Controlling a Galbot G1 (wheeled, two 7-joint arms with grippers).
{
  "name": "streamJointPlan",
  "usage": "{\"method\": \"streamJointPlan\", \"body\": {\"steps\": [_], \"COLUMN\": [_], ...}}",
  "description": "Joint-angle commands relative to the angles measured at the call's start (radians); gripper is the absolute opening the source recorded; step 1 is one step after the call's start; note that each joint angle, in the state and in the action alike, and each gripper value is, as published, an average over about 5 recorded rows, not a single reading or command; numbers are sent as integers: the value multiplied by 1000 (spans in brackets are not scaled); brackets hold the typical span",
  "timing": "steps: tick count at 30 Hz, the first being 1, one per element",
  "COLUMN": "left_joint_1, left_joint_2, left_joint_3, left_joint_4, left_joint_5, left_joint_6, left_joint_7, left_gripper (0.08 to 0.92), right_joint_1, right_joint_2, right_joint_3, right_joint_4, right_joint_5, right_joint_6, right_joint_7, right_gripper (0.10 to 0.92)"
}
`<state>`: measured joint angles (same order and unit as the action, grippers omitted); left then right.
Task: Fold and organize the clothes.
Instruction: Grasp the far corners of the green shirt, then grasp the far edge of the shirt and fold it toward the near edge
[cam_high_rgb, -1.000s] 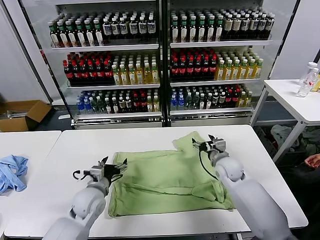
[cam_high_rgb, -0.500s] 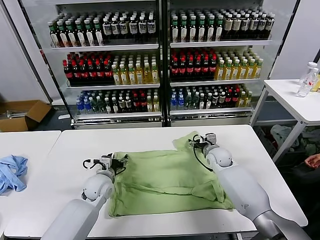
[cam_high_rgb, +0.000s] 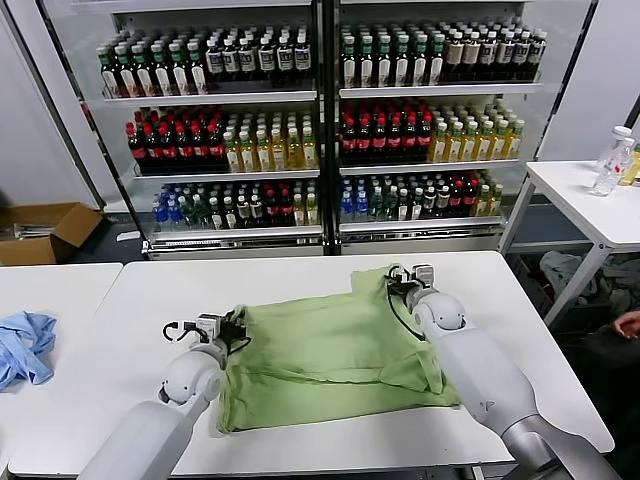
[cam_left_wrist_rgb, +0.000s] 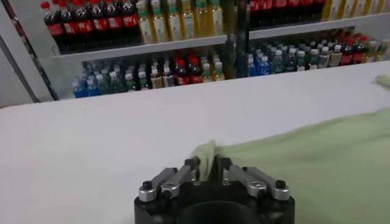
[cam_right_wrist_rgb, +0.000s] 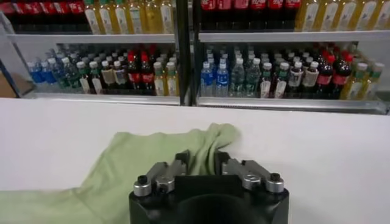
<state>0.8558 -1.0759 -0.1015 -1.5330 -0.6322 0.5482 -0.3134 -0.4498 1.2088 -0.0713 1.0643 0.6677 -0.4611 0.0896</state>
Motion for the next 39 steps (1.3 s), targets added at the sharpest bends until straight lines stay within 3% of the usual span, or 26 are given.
{"method": "streamJointPlan", "body": {"steps": [1, 5, 16, 26, 33, 39], "left_joint_1": [110, 144, 262, 476, 530, 533], "left_joint_2": [37, 49, 46, 58, 33, 16], "left_joint_3": [-55, -86, -172, -237, -228, -221], "left_joint_4": [-184, -272, -412, -576, -518, -479], "left_joint_5": [-79, -82, -106, -58, 164, 242], "left_joint_6": [-102, -146, -177, -136, -104, -98], "left_joint_7": [60, 77, 84, 95, 124, 132], "left_gripper": [162, 93, 89, 89, 89, 89], "right_joint_1": [-32, -67, -326, -737, -913, -940], "right_joint_2": [-30, -70, -202, -298, -272, -247], "right_joint_3": [4, 39, 228, 458, 544, 525], "right_joint_4": [170, 268, 601, 934, 1022, 992], "right_joint_5": [3, 5, 13, -8, -55, -77], "right_joint_6": [65, 95, 109, 70, -3, -70], "right_joint_7": [1, 15, 49, 54, 91, 110], "right_gripper": [142, 106, 106, 106, 106, 106]}}
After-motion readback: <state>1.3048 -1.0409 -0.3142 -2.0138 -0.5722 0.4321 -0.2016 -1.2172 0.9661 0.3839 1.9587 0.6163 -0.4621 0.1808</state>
